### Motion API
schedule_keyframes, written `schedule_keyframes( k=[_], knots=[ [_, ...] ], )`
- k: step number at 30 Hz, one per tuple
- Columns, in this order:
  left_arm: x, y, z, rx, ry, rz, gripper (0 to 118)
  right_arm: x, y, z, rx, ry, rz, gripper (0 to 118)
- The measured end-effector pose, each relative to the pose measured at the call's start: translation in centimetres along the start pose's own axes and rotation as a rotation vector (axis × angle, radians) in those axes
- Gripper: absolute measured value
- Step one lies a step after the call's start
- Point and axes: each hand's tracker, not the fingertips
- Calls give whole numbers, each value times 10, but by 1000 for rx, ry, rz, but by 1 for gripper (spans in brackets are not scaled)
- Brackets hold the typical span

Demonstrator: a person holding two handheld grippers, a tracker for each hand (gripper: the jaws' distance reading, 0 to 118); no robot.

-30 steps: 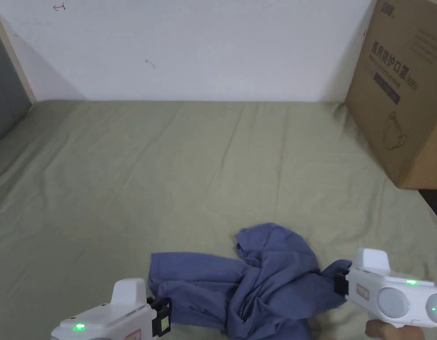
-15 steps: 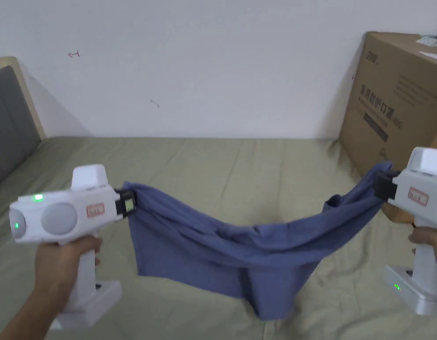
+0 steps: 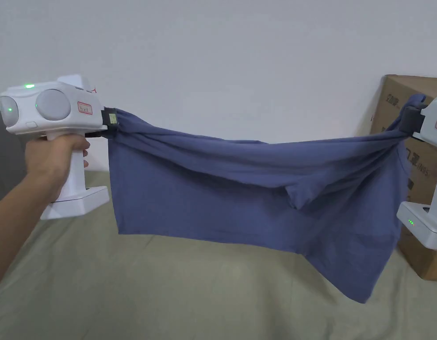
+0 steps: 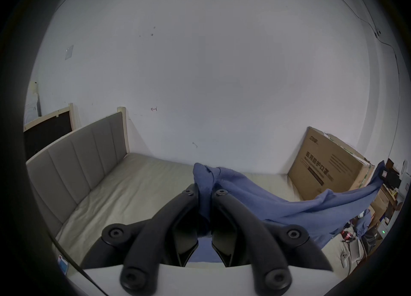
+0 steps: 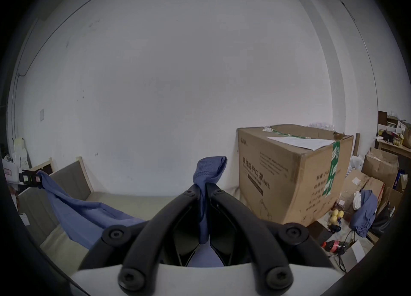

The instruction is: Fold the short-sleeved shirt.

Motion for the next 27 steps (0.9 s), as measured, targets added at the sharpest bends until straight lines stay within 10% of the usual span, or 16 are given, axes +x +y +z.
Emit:
schedule_keyframes(
  k=[16,27],
  knots=[
    [-50,-143,-102,-239,80,-7,6,-29,-149,-76,-186,-38,-8,3],
    [-81,-274,-37,-418,95,9,6,-14,-256,-1,-352,-76,-94,3]
  ],
)
